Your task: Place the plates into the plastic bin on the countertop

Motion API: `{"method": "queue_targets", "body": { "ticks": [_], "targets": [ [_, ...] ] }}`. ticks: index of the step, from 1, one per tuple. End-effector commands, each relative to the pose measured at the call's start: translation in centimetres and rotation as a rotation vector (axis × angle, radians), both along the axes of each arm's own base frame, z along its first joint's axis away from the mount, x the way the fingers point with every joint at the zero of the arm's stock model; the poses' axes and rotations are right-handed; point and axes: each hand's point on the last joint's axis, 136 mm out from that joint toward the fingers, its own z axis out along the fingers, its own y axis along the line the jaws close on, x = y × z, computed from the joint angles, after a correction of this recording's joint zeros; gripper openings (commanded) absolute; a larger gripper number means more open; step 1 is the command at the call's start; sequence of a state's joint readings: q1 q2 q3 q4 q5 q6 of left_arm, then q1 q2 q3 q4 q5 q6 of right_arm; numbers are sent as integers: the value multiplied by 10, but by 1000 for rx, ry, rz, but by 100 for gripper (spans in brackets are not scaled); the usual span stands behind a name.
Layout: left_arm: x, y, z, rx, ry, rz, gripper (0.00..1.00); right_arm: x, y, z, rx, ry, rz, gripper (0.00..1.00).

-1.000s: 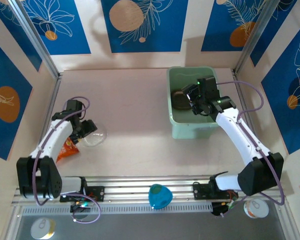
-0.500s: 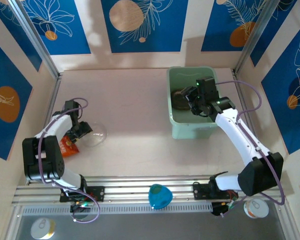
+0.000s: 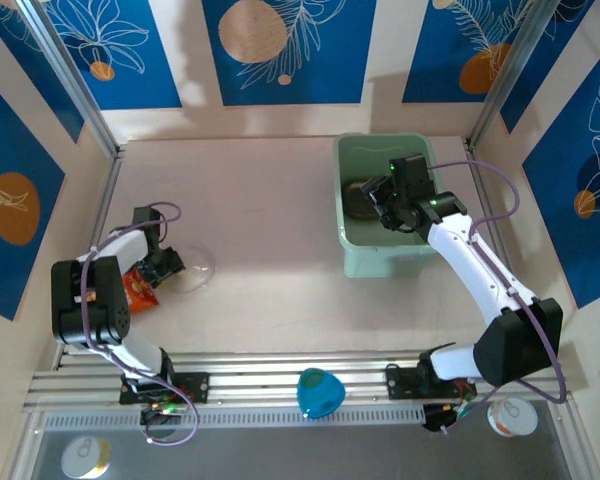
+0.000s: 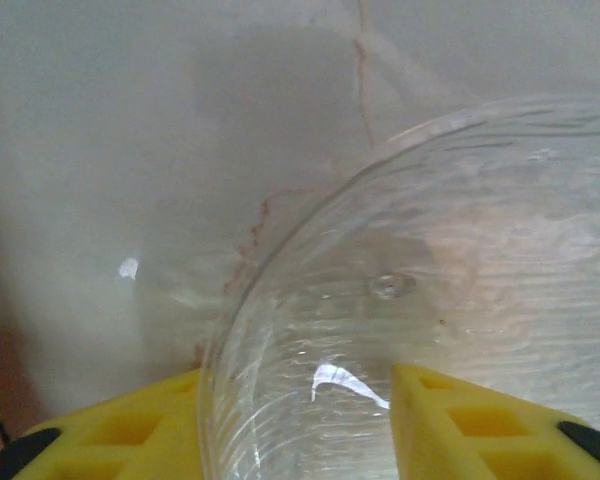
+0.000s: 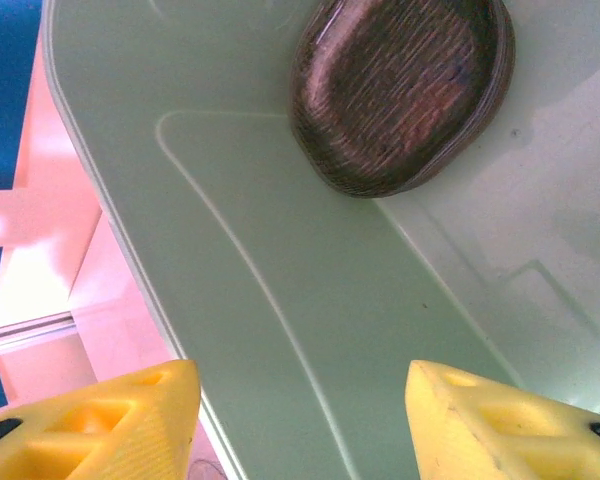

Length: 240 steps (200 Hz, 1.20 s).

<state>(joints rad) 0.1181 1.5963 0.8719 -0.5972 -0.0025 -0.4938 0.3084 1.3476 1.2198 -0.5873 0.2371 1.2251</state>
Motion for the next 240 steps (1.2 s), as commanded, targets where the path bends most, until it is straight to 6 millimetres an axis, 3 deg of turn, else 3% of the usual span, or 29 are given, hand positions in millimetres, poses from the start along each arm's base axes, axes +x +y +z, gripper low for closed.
{"method": "queue_targets", "body": {
  "ticks": [1,41,83,142,178,222,240],
  "targets": [
    [-3,-1,-7,-22,11,-10,38,0,-3,5,-19,8,-25,57],
    [-2,-9,-5,-61,-25,-16,21,-6,-6,7,-34,8,-51,57],
    [0,-17,13,-103,-110,-9,9,-12,-7,15,-49,-12,-61,56],
    [8,-38,61,-212,-272,-9,0,-21,1,35,-30,-66,-46,53],
    [22,-69,122,-326,-465,-32,0,-26,18,57,52,-117,21,53],
    [51,-112,242,-362,-826,-104,0,-35,56,106,161,-212,195,57],
    [58,-129,280,-347,-927,-110,0,-46,80,125,188,-267,284,60]
  ]
}}
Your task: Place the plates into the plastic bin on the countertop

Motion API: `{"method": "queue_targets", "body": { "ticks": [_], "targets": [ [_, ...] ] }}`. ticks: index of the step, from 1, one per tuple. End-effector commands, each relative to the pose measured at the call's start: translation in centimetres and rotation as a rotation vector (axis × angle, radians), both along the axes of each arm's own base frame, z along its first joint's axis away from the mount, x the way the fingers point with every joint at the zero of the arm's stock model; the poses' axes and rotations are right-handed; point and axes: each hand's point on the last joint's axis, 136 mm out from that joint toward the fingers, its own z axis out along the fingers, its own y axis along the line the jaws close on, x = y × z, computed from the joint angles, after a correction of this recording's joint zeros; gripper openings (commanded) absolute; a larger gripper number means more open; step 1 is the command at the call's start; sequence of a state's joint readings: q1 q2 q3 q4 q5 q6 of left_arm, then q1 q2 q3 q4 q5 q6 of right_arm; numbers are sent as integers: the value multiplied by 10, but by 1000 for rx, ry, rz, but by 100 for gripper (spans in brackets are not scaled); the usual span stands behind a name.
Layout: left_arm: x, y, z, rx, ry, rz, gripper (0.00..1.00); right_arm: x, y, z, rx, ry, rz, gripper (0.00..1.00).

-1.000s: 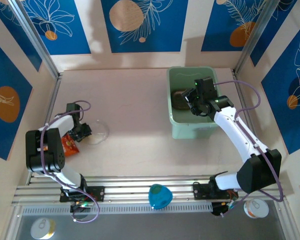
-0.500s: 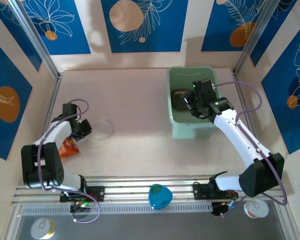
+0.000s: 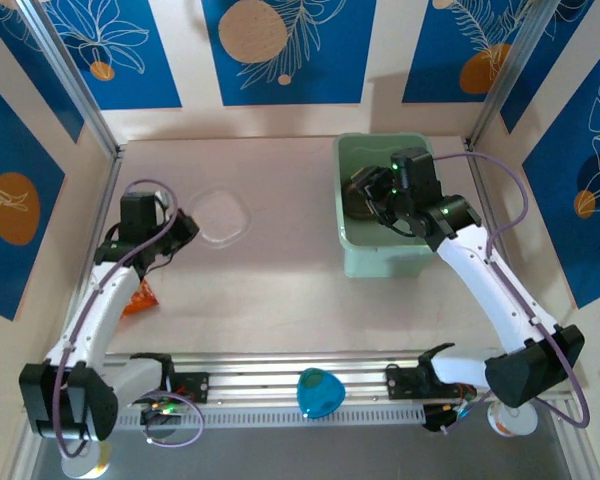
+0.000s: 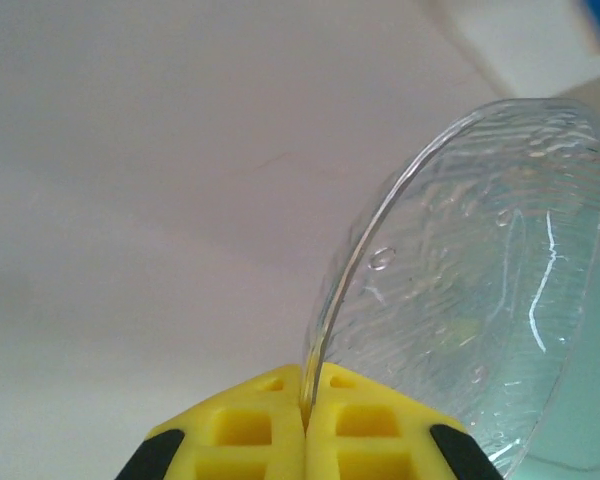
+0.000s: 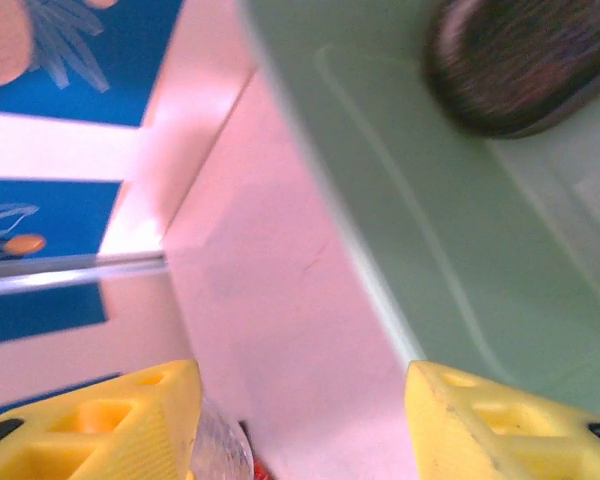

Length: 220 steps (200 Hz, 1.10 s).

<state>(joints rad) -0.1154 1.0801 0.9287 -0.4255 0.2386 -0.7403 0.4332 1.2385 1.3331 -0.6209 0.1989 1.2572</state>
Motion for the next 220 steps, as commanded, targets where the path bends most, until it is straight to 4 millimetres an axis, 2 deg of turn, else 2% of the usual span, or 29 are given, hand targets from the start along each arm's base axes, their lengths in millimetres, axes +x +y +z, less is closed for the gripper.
{"method": "queue_targets", "body": {
  "ticks": [1,24,45,78,104,158,190,220],
  "targets": [
    [19,-16,78,-40,-222,49,0,-17,35,44,69,-116,154,60],
    [22,-45,117,-4,-328,26,0,-36,67,57,70,-199,233,61],
    [22,-73,137,46,-410,7,0,-43,89,63,110,-241,295,61],
    [19,-106,155,107,-497,-20,0,-41,102,66,125,-277,328,58],
    [11,-116,172,160,-552,-20,0,-36,106,57,112,-250,330,56],
    [3,-131,182,194,-617,5,0,-22,115,27,122,-159,287,49],
    [-1,-146,185,200,-653,-2,0,-12,121,24,180,-154,248,47],
    [-2,-155,186,195,-680,0,0,-9,120,14,226,-123,193,40]
  ]
}}
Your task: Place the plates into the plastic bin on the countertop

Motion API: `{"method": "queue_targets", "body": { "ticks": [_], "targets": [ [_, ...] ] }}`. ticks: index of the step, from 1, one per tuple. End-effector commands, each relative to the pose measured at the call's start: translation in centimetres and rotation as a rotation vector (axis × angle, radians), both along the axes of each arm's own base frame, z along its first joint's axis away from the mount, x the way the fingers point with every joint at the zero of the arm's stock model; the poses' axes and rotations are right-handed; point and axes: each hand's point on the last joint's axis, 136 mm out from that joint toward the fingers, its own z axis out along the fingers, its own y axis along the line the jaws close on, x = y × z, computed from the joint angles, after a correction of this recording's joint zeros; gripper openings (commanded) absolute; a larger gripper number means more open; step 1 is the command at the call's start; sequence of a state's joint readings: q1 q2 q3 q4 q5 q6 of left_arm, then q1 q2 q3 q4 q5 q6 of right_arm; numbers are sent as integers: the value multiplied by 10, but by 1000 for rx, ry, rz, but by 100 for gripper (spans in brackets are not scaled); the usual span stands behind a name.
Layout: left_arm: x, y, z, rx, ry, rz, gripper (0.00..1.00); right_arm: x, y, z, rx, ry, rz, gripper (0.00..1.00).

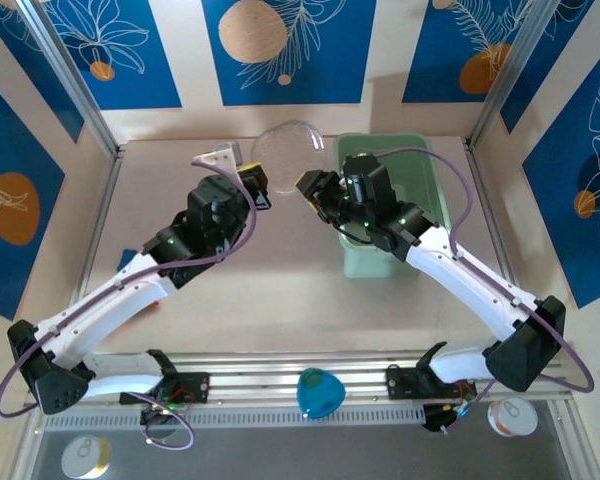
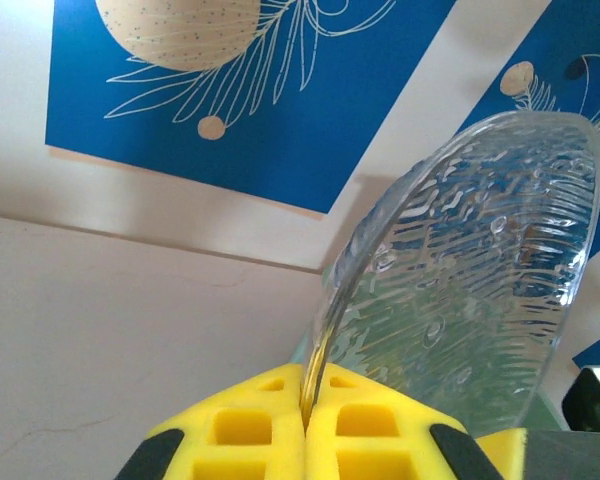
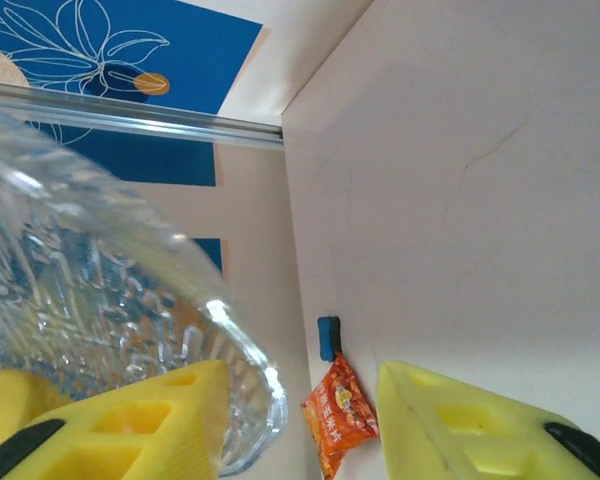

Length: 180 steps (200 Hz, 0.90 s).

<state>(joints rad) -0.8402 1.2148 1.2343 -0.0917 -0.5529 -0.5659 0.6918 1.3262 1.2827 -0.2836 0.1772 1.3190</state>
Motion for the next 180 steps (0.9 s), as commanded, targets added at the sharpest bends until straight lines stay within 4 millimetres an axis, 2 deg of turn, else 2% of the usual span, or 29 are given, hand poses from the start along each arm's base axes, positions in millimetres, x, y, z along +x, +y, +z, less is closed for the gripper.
{"method": "queue_targets", "body": {
  "ticks": [1,66,131,180],
  "targets": [
    [1,-5,16,-29,-69,22,0,5,1,-2,69,22,-50,40],
    [2,-19,9,-50,-24,-7,0,15,-11,-2,74,-7,-150,29],
    [-2,-15,-1,-40,30,3,0,15,-18,-4,46,-22,-180,11],
    [-6,-9,-8,-22,65,16,21,15,-25,-2,24,-42,-205,3]
  ]
}}
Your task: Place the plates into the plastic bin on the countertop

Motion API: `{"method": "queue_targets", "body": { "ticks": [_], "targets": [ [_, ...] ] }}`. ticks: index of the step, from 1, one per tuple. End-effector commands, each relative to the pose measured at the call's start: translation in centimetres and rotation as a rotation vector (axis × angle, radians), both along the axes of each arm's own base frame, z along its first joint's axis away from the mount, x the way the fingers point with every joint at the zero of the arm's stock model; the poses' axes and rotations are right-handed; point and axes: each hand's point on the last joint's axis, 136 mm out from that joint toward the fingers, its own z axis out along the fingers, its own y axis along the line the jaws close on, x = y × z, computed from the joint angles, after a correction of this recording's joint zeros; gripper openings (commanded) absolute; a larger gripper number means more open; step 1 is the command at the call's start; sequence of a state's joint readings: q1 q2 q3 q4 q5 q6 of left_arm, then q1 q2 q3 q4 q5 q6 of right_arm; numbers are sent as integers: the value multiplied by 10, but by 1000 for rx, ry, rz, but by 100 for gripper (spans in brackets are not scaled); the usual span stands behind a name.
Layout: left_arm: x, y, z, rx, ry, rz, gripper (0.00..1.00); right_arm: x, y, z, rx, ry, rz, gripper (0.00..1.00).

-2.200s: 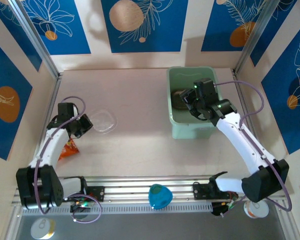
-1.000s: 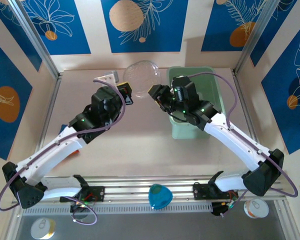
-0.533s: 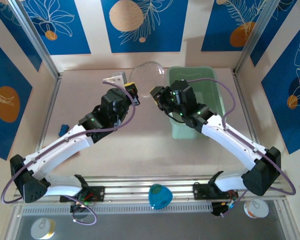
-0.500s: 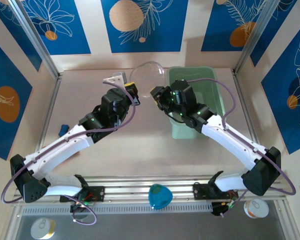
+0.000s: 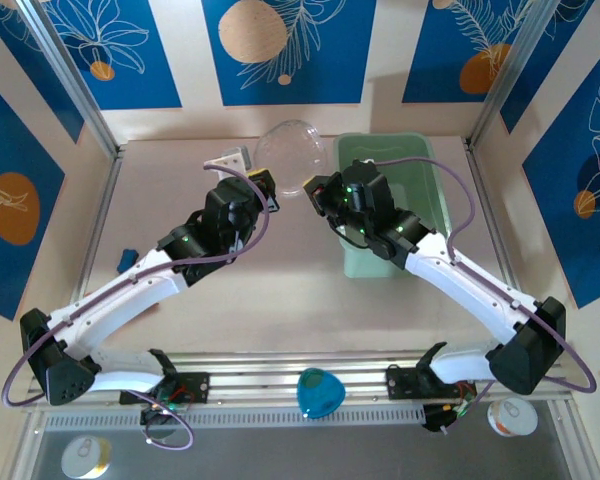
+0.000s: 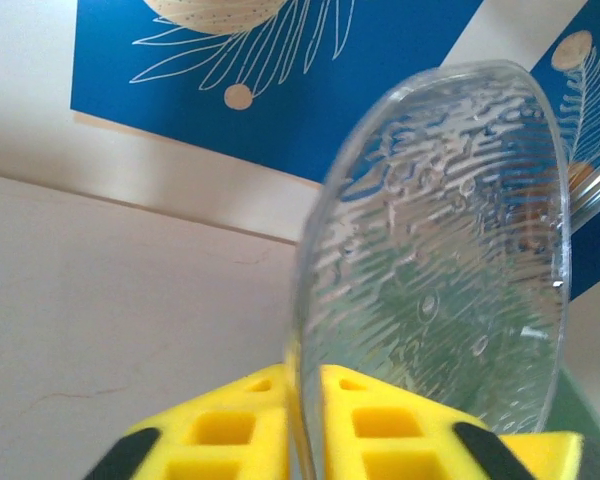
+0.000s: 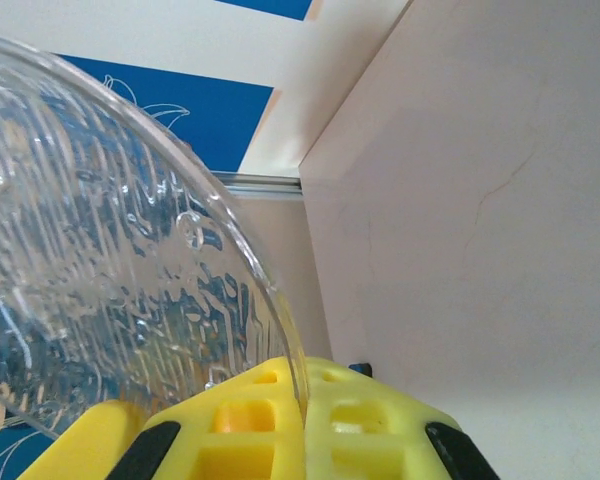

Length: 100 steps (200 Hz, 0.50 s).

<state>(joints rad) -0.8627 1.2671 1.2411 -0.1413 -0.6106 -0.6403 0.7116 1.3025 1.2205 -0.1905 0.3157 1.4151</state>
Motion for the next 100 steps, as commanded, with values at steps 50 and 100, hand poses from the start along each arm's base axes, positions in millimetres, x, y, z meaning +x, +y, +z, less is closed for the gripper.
{"method": "queue_targets", "body": {
  "ticks": [50,100],
  "targets": [
    [-12,9,10,63,1,-23,55,17,-32,-3,-68,-34,-99,0],
    [-5,25,16,95,-17,-54,74,42,-82,-5,-120,3,-214,0]
  ]
}}
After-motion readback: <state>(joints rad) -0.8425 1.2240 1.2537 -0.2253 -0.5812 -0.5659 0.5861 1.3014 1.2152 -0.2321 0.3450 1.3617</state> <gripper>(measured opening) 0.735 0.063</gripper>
